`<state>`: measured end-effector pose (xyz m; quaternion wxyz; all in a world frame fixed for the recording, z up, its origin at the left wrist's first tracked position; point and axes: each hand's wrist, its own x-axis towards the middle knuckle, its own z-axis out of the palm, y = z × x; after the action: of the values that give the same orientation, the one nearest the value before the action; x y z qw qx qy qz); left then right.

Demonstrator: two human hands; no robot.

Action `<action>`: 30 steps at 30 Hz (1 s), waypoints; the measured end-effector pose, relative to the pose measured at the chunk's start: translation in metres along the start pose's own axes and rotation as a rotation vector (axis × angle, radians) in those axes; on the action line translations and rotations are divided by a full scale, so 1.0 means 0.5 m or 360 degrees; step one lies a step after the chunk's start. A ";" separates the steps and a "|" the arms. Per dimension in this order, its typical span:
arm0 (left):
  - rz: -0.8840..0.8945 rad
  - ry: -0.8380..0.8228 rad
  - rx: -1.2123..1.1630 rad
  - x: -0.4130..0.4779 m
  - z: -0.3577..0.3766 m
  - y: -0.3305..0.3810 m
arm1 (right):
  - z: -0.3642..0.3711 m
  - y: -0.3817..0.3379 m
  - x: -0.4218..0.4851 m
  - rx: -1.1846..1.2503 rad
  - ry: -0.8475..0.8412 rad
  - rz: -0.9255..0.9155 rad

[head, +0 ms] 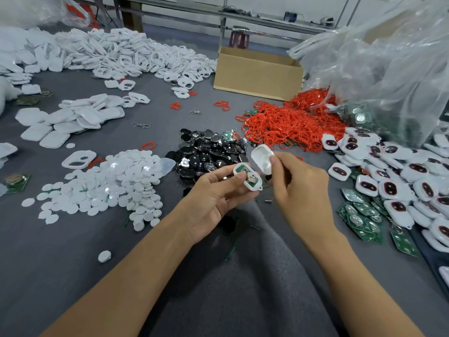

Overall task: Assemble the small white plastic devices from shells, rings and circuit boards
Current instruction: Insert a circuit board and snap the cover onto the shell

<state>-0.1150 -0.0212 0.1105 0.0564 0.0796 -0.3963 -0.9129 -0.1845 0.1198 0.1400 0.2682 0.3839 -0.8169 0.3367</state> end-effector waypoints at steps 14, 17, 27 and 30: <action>0.0064 0.0070 -0.0033 0.002 0.000 -0.001 | -0.005 0.028 0.010 0.0229 -0.0121 0.0199; 0.0039 0.0076 0.0075 0.003 -0.004 -0.004 | 0.004 0.004 0.003 0.0338 -0.0258 0.0120; -0.0006 0.0131 0.0264 -0.001 0.009 -0.006 | 0.019 0.010 -0.005 0.0104 -0.0470 0.0143; -0.0012 0.0116 0.0303 -0.003 0.013 -0.006 | 0.019 0.006 -0.005 0.0103 -0.0501 0.0155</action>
<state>-0.1148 -0.0144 0.1131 0.0594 0.1193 -0.4785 -0.8679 -0.1874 0.1154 0.1312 0.1077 0.4001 -0.8553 0.3110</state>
